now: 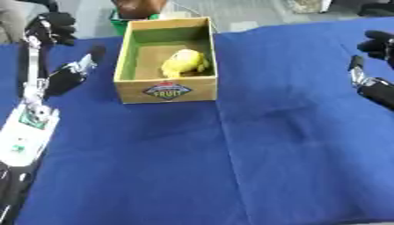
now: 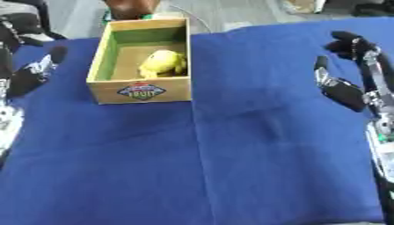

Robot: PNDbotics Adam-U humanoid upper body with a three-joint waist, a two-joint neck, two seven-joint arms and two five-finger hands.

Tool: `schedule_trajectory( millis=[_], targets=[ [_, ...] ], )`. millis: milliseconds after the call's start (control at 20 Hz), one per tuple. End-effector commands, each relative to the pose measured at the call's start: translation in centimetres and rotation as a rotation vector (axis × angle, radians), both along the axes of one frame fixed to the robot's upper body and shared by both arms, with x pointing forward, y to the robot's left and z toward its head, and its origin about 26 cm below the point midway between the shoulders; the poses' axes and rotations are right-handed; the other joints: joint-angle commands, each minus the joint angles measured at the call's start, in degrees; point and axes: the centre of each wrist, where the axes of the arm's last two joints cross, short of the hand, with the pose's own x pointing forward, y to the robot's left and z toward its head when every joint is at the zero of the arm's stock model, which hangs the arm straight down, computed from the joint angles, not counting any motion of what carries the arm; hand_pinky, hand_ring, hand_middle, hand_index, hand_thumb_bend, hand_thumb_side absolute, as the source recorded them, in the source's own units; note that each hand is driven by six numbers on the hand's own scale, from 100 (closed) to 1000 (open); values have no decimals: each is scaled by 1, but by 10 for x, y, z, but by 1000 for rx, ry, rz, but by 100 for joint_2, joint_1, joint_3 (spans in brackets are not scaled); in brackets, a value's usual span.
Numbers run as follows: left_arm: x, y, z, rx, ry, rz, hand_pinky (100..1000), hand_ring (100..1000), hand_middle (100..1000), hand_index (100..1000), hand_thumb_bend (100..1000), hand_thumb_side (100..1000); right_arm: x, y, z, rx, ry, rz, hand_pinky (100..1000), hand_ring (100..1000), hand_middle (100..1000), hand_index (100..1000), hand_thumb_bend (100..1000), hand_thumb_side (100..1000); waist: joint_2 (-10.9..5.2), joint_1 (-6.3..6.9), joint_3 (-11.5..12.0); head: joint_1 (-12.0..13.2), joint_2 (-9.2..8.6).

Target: Pick up objects on the table and place them in the box.

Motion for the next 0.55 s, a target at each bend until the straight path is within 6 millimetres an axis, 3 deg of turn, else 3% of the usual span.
schedule_trajectory(
  millis=[50,550],
  targets=[
    [-15,11,12,-49,1,13,552,619,677,700,683,496,-2,-9,19,-17,-55,-24,834,795,684,872,100,253,-93,-28,12,-65,-87],
    [-75,26,-8,-207,131,9,533,594,658,696,667,485,-2,-6,15,-12,-49,-19,834,795,684,872,100,256,-180,-63,-3,-11,-17]
  ],
)
